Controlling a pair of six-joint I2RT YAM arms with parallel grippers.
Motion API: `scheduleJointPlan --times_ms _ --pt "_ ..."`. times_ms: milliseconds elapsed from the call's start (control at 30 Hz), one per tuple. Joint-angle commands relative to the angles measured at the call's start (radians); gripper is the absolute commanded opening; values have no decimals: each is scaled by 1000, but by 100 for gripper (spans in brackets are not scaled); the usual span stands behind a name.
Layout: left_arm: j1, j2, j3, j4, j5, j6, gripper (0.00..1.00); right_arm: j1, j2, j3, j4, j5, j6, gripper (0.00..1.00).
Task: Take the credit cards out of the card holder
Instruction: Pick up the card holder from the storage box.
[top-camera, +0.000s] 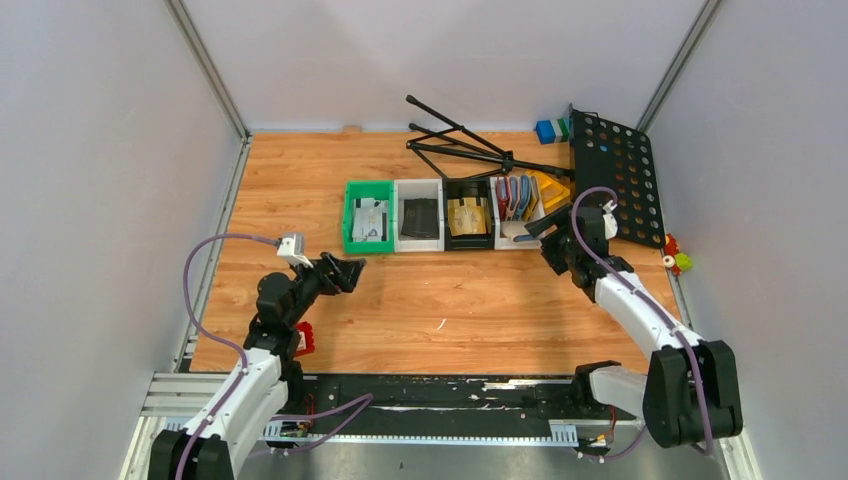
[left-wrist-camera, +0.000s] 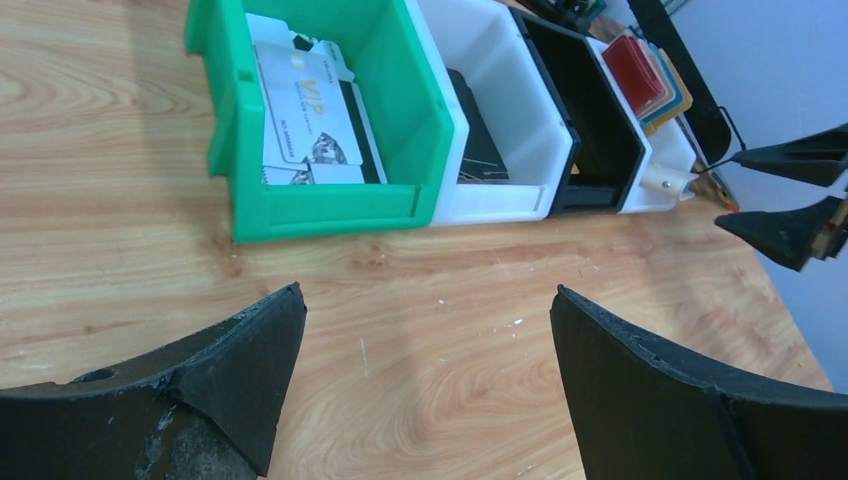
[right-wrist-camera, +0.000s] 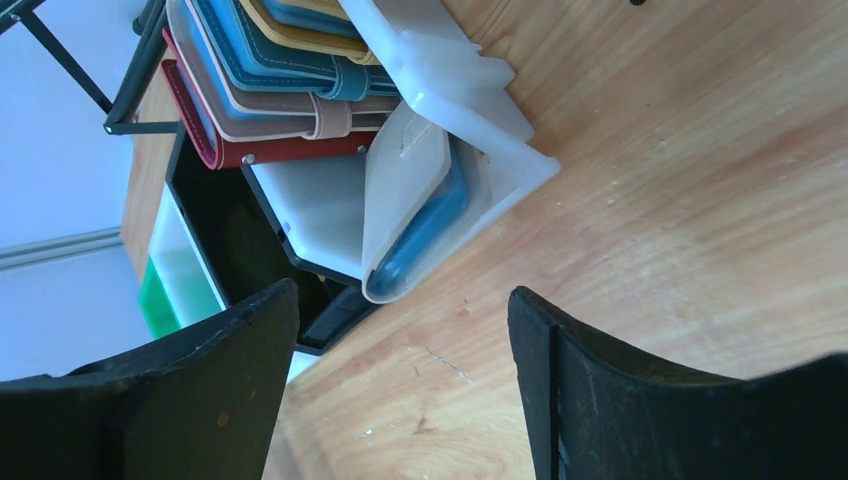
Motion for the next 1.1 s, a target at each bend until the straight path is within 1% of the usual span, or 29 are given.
scheduleJointPlan --times_ms 0,233,367,433,567,667,733,833,933,1067 --pt "-9 -5 5 86 39 -18 98 4 68 52 115 -28 97 75" --pt "-11 -43 1 64 15 -20 98 5 113 62 116 7 127 75" --pt "-11 -38 2 62 10 -22 98 5 141 69 122 25 139 73" --pt "-12 -37 3 60 5 -24 98 7 160 72 135 15 146 69" --pt "-12 -38 4 51 -6 -31 98 17 192 81 151 23 157 66" --pt "-11 -38 6 46 -12 -29 98 17 219 93 155 24 163 61" --pt "-11 -41 5 42 -14 -28 98 18 232 107 162 20 162 55" --pt "-12 -43 8 38 -17 -26 98 18 245 128 157 22 152 53" --pt "-12 -46 8 33 -19 -27 98 18 255 140 150 23 148 48" --pt "-12 -48 8 32 -21 -24 98 23 264 136 157 18 151 47"
